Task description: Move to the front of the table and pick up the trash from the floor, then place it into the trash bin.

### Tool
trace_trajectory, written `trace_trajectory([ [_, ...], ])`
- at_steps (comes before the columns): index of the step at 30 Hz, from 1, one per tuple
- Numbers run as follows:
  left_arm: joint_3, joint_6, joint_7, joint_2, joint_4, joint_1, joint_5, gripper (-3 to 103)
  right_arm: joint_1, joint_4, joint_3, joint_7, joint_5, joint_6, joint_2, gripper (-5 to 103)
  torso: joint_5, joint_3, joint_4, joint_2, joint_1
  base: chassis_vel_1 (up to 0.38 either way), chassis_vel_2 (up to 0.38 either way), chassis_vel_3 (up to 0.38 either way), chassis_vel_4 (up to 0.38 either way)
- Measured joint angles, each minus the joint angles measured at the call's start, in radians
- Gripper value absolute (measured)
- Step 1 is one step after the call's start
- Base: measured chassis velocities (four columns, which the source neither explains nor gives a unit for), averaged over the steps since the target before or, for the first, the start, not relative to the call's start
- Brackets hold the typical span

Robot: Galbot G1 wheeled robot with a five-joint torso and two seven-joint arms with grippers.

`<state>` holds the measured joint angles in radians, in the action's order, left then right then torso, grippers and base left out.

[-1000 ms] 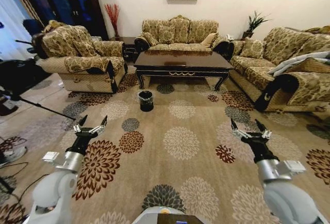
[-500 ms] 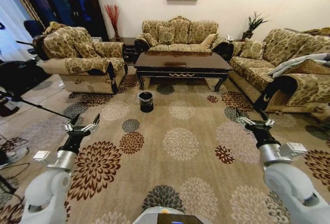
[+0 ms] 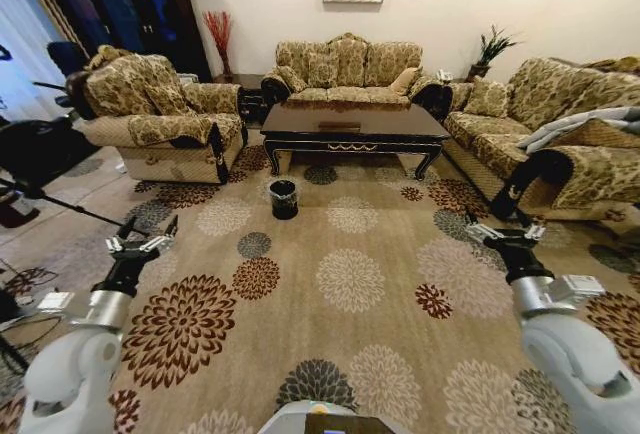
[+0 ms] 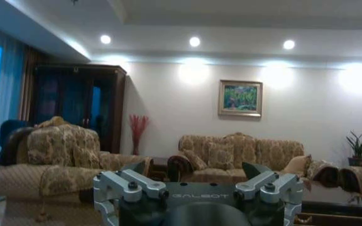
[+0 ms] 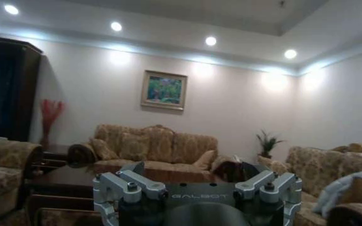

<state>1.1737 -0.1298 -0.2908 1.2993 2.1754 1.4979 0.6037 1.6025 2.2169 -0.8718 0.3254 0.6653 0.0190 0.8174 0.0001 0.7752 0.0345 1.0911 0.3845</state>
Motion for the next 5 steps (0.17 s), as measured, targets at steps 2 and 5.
trace_trajectory([
  [2,0.002,0.0,-0.001,-0.004,0.0,0.001,0.0,100,0.006,0.008,-0.007,0.012,0.01,-0.006,0.002,100,-0.0002,0.006,0.0001,0.011,0.005,0.0,0.0,0.0,0.0],
  [5,-0.007,0.0,-0.002,-0.008,0.002,0.001,0.0,100,0.011,0.019,-0.01,0.018,0.029,-0.007,0.01,100,-0.0002,0.014,0.0003,0.026,0.012,0.0,0.0,0.0,0.0],
])
